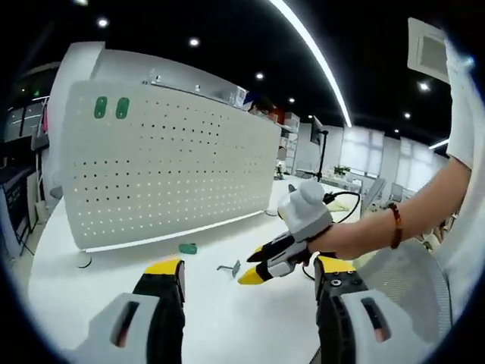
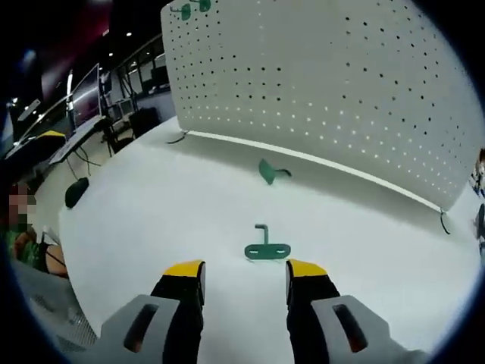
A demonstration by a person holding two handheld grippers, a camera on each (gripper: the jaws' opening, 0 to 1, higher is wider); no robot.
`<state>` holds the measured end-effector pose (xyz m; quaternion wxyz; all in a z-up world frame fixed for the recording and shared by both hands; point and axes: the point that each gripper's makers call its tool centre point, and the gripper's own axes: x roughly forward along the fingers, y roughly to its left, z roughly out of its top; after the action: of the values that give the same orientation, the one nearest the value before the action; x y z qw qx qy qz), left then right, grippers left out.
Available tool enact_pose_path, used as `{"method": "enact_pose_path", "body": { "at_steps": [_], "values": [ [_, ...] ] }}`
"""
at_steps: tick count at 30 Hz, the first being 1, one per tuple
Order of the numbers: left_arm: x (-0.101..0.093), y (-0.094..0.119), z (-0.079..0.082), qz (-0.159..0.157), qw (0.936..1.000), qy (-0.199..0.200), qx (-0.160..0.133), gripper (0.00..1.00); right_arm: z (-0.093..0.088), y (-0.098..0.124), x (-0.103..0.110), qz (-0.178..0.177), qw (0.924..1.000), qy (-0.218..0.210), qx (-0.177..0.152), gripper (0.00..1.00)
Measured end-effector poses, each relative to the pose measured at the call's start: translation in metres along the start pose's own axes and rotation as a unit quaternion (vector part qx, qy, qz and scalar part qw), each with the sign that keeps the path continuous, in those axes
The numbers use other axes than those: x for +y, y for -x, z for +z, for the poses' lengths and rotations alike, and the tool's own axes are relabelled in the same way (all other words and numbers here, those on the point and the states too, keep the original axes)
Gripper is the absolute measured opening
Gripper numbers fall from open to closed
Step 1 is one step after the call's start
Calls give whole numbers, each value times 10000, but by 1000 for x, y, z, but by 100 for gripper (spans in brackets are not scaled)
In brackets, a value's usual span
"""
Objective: Insert the hook assembly into the mounting plate slot until the hook locks in place.
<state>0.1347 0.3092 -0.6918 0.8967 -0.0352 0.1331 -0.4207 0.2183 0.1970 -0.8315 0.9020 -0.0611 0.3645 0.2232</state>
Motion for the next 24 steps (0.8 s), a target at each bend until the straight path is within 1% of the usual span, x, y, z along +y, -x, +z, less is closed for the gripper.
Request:
{"method": "enact_pose_path", "body": {
  "at_steps": [6, 8, 10, 11, 14, 17, 18, 20, 24],
  "values": [
    [5, 2, -2, 88, 9999, 60, 6, 71, 3, -8, -3, -41, 10000, -64, -17, 41],
    [6, 3, -4, 120, 9999, 28, 85, 71, 3, -10, -3, -64, 10000, -58, 23, 40],
    [5, 5, -3, 118, 9999, 17, 46, 71, 3, -13, -5, -116, 9999, -50, -16, 40],
    [5, 5, -2, 116, 9999, 54, 2, 71, 3, -13, -4, -108, 9999, -95, -8, 39],
    [5, 6, -3, 129, 9999, 35, 44, 70, -2, -17, -6, -131, 9997, -199, 80, 38],
    [5, 6, -5, 140, 9999, 45, 79, 69, -1, -17, -10, -216, 9994, -261, 37, 37],
    [7, 8, -5, 209, 9998, 31, 66, 69, -1, -17, -11, -237, 9994, -266, 36, 37],
    [9, 9, -5, 225, 9997, 64, 47, 69, 1, -18, -14, -272, 9993, -248, 1, 36],
    [10, 10, -5, 248, 9996, 84, 38, 69, 4, -21, -16, -263, 9993, -259, -30, 35]
  ]
}}
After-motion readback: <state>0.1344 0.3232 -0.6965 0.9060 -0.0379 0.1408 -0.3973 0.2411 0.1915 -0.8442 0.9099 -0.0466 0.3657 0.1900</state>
